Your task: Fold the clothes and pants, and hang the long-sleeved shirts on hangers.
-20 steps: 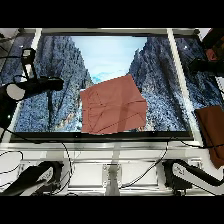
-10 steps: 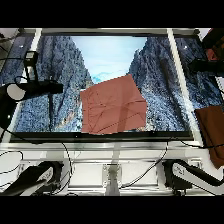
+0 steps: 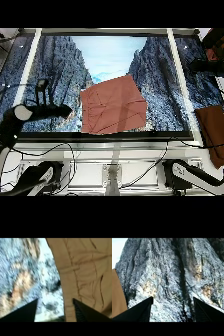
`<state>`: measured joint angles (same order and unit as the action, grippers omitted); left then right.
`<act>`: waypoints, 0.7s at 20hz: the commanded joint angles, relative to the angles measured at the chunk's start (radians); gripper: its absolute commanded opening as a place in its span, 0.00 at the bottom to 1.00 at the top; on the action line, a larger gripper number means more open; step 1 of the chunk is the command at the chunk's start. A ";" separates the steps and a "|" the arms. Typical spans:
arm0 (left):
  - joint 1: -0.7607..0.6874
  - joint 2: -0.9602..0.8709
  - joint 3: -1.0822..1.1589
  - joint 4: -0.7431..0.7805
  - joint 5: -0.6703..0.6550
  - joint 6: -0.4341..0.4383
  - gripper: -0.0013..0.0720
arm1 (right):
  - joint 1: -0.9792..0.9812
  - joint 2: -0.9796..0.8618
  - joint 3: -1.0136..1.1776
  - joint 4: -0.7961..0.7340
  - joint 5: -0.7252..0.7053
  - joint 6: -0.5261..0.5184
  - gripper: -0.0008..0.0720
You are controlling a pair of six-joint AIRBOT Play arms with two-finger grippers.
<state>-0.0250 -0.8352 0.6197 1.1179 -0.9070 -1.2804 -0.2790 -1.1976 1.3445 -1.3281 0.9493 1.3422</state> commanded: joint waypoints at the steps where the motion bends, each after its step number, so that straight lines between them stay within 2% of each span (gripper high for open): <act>1: 0.000 0.019 -0.124 -0.129 -0.011 -0.001 0.75 | -0.001 0.001 0.001 0.001 0.000 0.000 0.76; 5: -0.001 -0.002 -0.148 -0.147 -0.084 -0.001 0.75 | -0.001 0.001 0.001 0.003 -0.014 0.000 0.76; 14: -0.001 -0.001 -0.309 -0.152 -0.039 0.018 0.75 | -0.001 0.001 0.001 0.015 0.029 0.004 0.76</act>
<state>-0.0250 -0.8356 0.3561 0.9733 -0.9668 -1.2671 -0.2790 -1.1973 1.3449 -1.3228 0.9562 1.3434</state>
